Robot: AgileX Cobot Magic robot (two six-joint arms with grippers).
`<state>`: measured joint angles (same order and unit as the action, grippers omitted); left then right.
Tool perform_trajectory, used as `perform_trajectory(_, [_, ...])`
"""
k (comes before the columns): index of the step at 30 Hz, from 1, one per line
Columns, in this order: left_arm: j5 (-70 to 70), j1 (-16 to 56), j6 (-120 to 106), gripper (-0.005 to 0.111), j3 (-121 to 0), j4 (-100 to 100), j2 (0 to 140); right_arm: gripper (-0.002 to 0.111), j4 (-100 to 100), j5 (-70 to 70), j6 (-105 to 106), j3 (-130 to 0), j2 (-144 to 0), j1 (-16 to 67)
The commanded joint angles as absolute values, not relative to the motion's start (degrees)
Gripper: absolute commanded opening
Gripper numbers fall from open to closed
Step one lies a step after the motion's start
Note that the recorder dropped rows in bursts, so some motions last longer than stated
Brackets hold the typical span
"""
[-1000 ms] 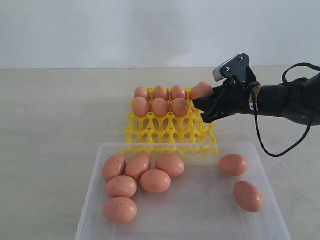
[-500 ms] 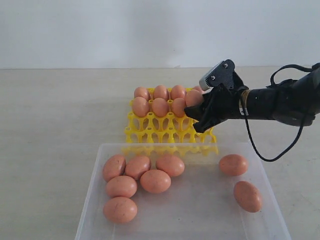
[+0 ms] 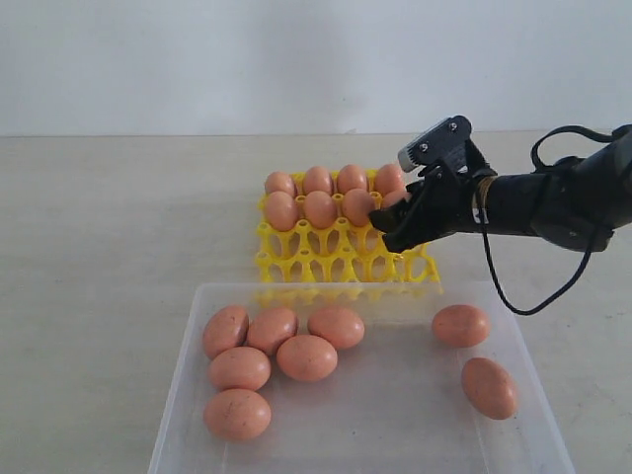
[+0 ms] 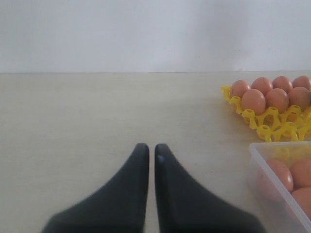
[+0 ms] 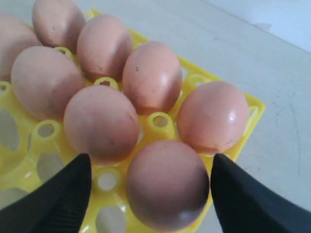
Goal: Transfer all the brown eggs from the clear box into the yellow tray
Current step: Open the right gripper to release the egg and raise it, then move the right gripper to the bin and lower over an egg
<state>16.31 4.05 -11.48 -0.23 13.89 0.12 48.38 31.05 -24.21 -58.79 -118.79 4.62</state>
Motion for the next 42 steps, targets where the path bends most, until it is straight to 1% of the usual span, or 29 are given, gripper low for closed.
perform_trajectory(1, [16.24,4.55,-11.63,0.004,0.00,13.95,0.00,0.061,44.30,31.94,-23.53,-59.10,-118.47,4.54])
perform_trajectory(6, [16.24,4.55,-11.63,0.004,0.00,13.95,0.00,0.061,40.88,33.61,-23.19,-59.10,-118.47,4.54])
perform_trajectory(9, [16.24,4.55,-11.63,0.004,0.00,13.95,0.00,0.061,40.75,37.60,-23.19,-59.10,-118.47,4.54])
perform_trajectory(12, [16.24,4.55,-11.63,0.004,0.00,13.95,0.00,0.061,39.04,45.24,-23.19,-59.65,-117.92,4.54])
perform_trajectory(14, [16.24,4.55,-11.63,0.004,0.00,13.95,0.00,0.058,37.90,44.62,-23.67,-59.65,-116.05,4.54])
perform_trajectory(15, [16.24,4.55,-11.63,0.004,0.00,13.95,0.00,0.055,38.29,42.76,-24.51,-59.65,-115.32,4.54])
perform_trajectory(16, [16.24,4.55,-11.63,0.004,0.00,13.95,0.00,0.038,39.50,35.24,-27.41,-59.65,-113.12,4.54])
perform_trajectory(17, [16.24,4.55,-11.63,0.004,0.00,13.95,0.00,0.018,42.06,26.38,-30.15,-59.65,-111.06,4.54])
perform_trajectory(18, [16.24,4.55,-11.63,0.004,0.00,13.95,0.00,0.006,43.62,22.11,-31.48,-59.65,-109.96,4.54])
perform_trajectory(19, [16.24,4.55,-11.63,0.004,0.00,13.95,0.00,0.000,45.35,16.42,-33.70,-59.65,-108.20,4.54])
perform_trajectory(24, [16.24,4.55,-11.63,0.004,0.00,13.95,0.00,0.000,48.44,7.49,-35.87,-57.91,-104.31,6.02])
perform_trajectory(26, [16.24,4.55,-11.63,0.004,0.00,13.95,0.00,0.000,52.04,-0.44,-34.72,-55.50,-101.62,9.49])
perform_trajectory(29, [16.24,4.55,-11.63,0.004,0.00,13.95,0.00,0.000,51.62,-13.47,-28.18,-52.70,-98.26,15.45])
perform_trajectory(33, [16.24,4.55,-11.63,0.004,0.00,13.95,0.00,0.000,43.47,-34.46,-16.05,-51.34,-95.41,23.89])
perform_trajectory(35, [16.24,4.55,-11.63,0.004,0.00,13.95,0.00,0.000,37.91,-42.78,-7.34,-51.34,-94.67,27.00])
perform_trajectory(39, [16.24,4.55,-11.63,0.004,0.00,13.95,0.00,0.000,28.40,-52.53,5.58,-51.44,-93.66,31.31])
perform_trajectory(42, [16.24,4.55,-11.63,0.004,0.00,13.95,0.00,0.000,21.68,-56.88,13.32,-51.44,-93.19,31.53])
